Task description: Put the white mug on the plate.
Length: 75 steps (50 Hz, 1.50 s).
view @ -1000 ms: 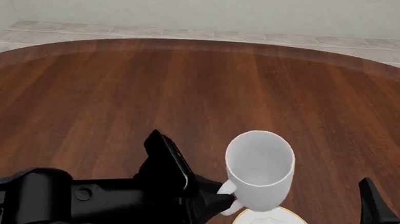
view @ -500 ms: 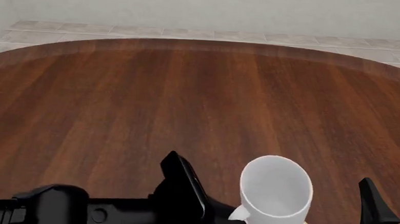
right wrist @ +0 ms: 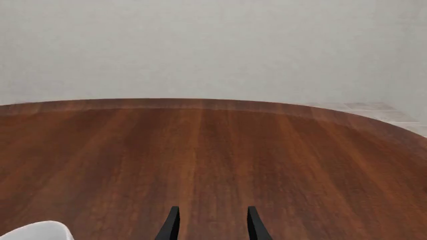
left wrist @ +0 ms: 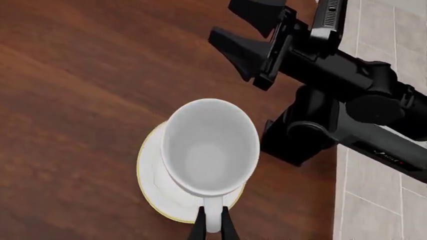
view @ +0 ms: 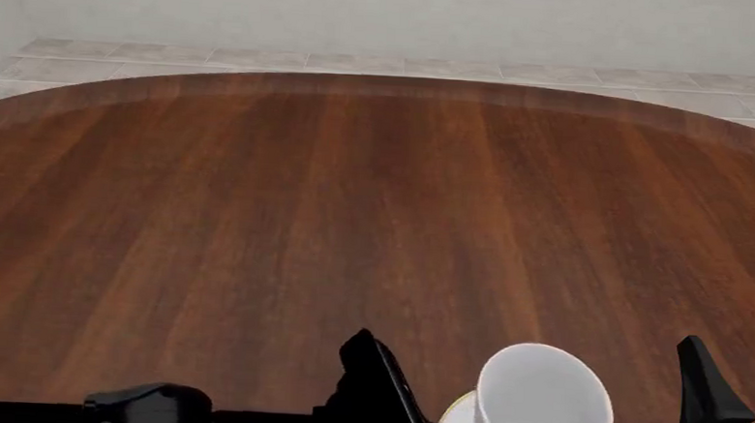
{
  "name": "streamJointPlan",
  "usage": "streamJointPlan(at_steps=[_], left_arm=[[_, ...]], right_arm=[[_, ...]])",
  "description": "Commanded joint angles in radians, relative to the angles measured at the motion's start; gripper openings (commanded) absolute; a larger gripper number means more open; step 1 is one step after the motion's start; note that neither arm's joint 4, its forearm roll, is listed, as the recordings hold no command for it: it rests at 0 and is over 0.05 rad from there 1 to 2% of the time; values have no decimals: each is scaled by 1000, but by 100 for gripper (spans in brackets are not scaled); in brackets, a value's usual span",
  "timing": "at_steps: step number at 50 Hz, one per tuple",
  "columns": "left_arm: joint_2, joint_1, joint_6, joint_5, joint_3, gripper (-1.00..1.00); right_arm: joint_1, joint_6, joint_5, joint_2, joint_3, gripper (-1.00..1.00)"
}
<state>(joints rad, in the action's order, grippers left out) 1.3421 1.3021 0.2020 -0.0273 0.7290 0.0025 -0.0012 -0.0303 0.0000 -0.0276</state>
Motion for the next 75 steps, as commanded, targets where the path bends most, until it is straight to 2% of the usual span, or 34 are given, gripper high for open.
streamJointPlan(at_steps=[1,50,75], left_arm=[[40,18,22,6,19,-100],[157,53,62,69,22,-100],[181,52,57,84,17,-100]], right_arm=[[-2,0,10,2,6,100],[-2,0,10,2,6,100],[-1,0,10,2,6,100]])
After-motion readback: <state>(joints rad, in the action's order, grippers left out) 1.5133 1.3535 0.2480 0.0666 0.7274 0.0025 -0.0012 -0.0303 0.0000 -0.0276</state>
